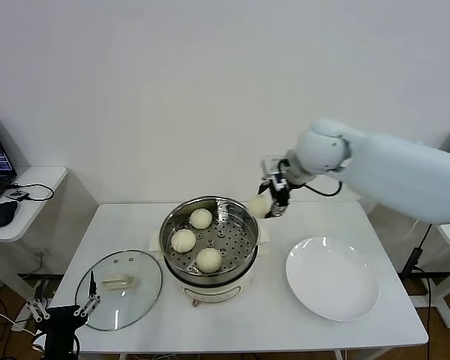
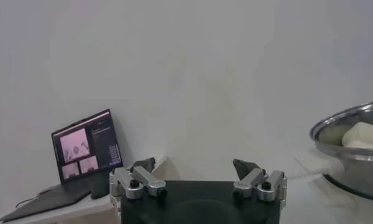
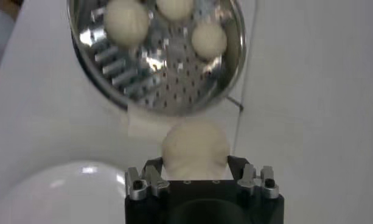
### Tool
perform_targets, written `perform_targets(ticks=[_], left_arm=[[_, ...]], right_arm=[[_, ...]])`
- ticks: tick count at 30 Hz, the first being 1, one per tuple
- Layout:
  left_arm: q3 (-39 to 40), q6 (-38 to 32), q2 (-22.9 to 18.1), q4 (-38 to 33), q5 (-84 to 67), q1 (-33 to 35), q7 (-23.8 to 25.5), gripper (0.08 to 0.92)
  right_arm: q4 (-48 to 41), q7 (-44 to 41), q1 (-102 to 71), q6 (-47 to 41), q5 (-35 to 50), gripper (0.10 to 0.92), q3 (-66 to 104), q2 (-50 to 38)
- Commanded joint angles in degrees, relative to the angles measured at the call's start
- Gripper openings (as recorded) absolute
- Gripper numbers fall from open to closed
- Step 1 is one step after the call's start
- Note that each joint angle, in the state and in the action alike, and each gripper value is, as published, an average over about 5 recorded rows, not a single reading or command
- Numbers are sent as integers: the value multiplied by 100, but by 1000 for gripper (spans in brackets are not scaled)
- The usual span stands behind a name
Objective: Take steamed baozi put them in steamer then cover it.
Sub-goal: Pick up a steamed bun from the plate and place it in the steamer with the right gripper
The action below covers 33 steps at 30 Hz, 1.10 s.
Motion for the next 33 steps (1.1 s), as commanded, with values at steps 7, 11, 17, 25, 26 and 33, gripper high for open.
perform_targets(ticks=[7, 11, 17, 25, 26, 33], left_arm=[[-46, -25, -23, 2, -27, 44, -27, 823], [-56, -30, -25, 5, -32, 46, -34, 823], [-59, -30, -29, 5, -34, 29, -36, 823], [-61, -37, -30, 21, -39, 14, -42, 823], [-61, -37, -30, 17, -39, 14, -42, 823], [-72, -37, -31, 16, -40, 4, -41, 823]], right_arm=[[-1084, 1003, -857, -1010, 676, 670, -230, 1534], [-1145, 1087, -935, -1020, 658, 669, -228, 1635], [-1094, 1156, -977, -1029, 655, 670, -263, 1623], [-1044, 1172, -1039, -1019, 487, 670, -297, 1543], [-1049, 1180, -1060, -1019, 472, 670, -285, 1544], [-1040, 1251, -1125, -1016, 463, 700, -149, 1505]])
